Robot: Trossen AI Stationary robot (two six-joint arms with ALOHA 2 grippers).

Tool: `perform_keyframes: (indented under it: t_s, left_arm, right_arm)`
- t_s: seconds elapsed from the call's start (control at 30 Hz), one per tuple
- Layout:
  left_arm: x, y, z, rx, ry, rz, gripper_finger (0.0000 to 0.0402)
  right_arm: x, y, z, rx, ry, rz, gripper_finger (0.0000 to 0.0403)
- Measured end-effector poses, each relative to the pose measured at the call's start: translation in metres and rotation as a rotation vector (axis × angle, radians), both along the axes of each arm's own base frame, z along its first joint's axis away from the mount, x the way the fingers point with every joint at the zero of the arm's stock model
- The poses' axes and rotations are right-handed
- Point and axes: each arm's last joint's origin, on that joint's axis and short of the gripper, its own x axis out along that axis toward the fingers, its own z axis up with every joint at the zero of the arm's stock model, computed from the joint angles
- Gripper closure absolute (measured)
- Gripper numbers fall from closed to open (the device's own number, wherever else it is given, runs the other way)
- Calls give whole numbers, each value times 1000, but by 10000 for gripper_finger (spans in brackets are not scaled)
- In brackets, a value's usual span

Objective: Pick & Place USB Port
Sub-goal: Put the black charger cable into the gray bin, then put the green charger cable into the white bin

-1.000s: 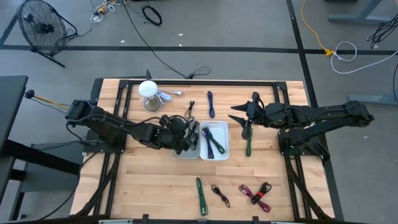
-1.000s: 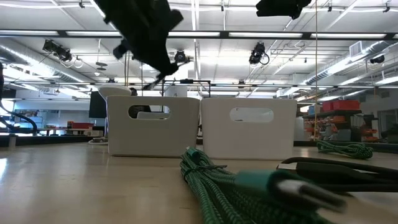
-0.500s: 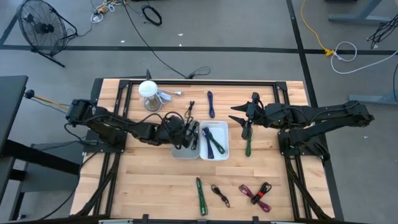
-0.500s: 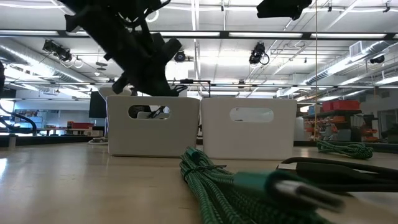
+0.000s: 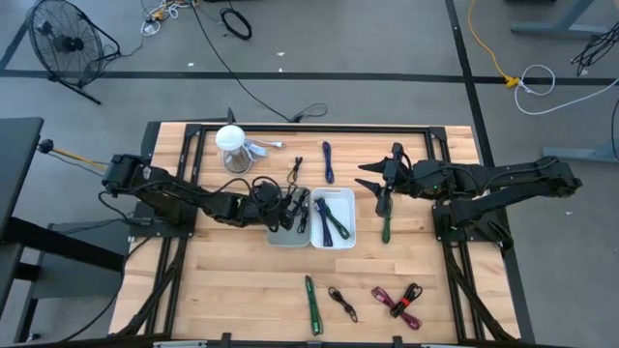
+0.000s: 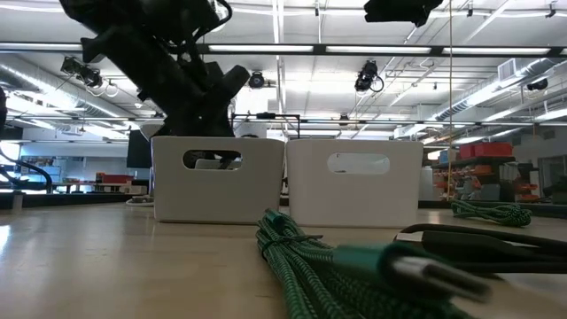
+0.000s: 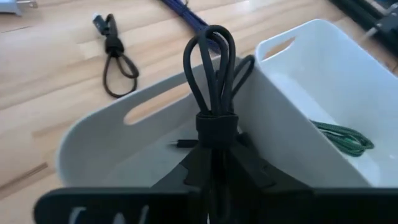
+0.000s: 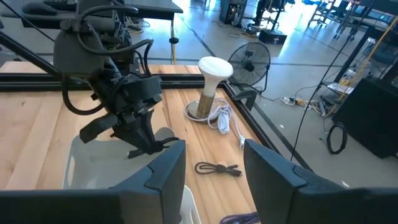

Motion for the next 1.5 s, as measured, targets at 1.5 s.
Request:
perform_keyframes:
  t_s: [1.5]
  left_arm:
    - [12,19,15,222,-45,-26,243]
  right_arm:
    - [-23,-6,-40,340,258,-359,238]
